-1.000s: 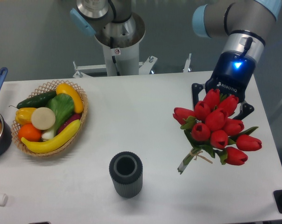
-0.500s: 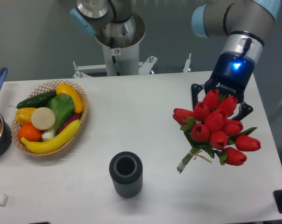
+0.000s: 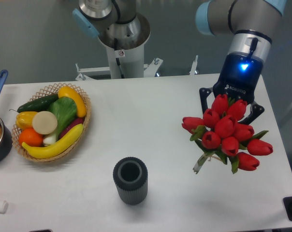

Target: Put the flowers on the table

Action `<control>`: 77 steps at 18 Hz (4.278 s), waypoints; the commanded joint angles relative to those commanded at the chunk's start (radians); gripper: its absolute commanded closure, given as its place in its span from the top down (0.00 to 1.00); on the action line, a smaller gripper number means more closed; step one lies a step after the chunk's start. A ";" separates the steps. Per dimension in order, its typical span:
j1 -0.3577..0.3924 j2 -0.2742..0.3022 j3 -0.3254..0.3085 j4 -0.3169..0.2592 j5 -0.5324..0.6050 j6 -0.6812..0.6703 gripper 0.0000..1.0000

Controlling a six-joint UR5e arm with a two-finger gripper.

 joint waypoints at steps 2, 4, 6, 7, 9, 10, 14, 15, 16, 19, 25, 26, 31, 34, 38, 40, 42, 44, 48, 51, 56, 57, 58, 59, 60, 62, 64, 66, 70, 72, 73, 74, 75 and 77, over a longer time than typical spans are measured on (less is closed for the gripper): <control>-0.020 0.000 -0.006 -0.002 0.054 0.020 0.33; -0.041 0.009 -0.035 -0.002 0.149 0.073 0.33; -0.063 0.015 -0.066 -0.003 0.231 0.141 0.33; -0.066 0.017 -0.071 -0.005 0.259 0.166 0.33; -0.072 0.020 -0.090 -0.012 0.293 0.202 0.33; -0.074 0.021 -0.103 -0.014 0.322 0.227 0.33; -0.103 0.021 -0.147 -0.021 0.501 0.346 0.33; -0.107 0.021 -0.158 -0.032 0.547 0.374 0.33; -0.115 0.018 -0.164 -0.046 0.595 0.399 0.33; -0.147 -0.012 -0.161 -0.067 0.724 0.439 0.33; -0.170 -0.098 -0.150 -0.066 0.885 0.471 0.34; -0.175 -0.104 -0.150 -0.064 0.896 0.471 0.34; -0.178 -0.172 -0.130 -0.058 0.899 0.473 0.34; -0.178 -0.221 -0.103 -0.058 0.895 0.471 0.34; -0.186 -0.255 -0.086 -0.058 0.890 0.462 0.34; -0.187 -0.271 -0.081 -0.058 0.890 0.460 0.34; -0.192 -0.275 -0.083 -0.058 0.890 0.460 0.35; -0.193 -0.275 -0.081 -0.058 0.890 0.460 0.49; -0.193 -0.262 -0.081 -0.057 0.890 0.462 0.99; -0.193 -0.246 -0.083 -0.055 0.890 0.460 1.00; -0.180 -0.201 -0.052 -0.052 0.890 0.462 1.00; -0.173 -0.195 -0.032 -0.063 0.891 0.465 1.00; -0.170 -0.187 -0.014 -0.074 0.891 0.466 1.00; -0.166 -0.181 0.000 -0.092 0.891 0.469 1.00; -0.157 -0.178 0.015 -0.121 0.891 0.469 1.00; -0.149 -0.166 0.044 -0.173 0.887 0.471 1.00; -0.128 -0.163 0.077 -0.230 0.859 0.476 1.00; -0.091 -0.146 0.101 -0.297 0.804 0.538 1.00; 0.018 -0.120 0.115 -0.396 0.706 0.750 1.00; 0.064 -0.118 0.115 -0.414 0.695 0.834 1.00; 0.080 -0.118 0.115 -0.419 0.694 0.873 1.00; 0.096 -0.118 0.115 -0.423 0.688 0.909 1.00; 0.119 -0.118 0.115 -0.429 0.675 0.948 1.00; 0.147 -0.117 0.117 -0.436 0.666 1.026 1.00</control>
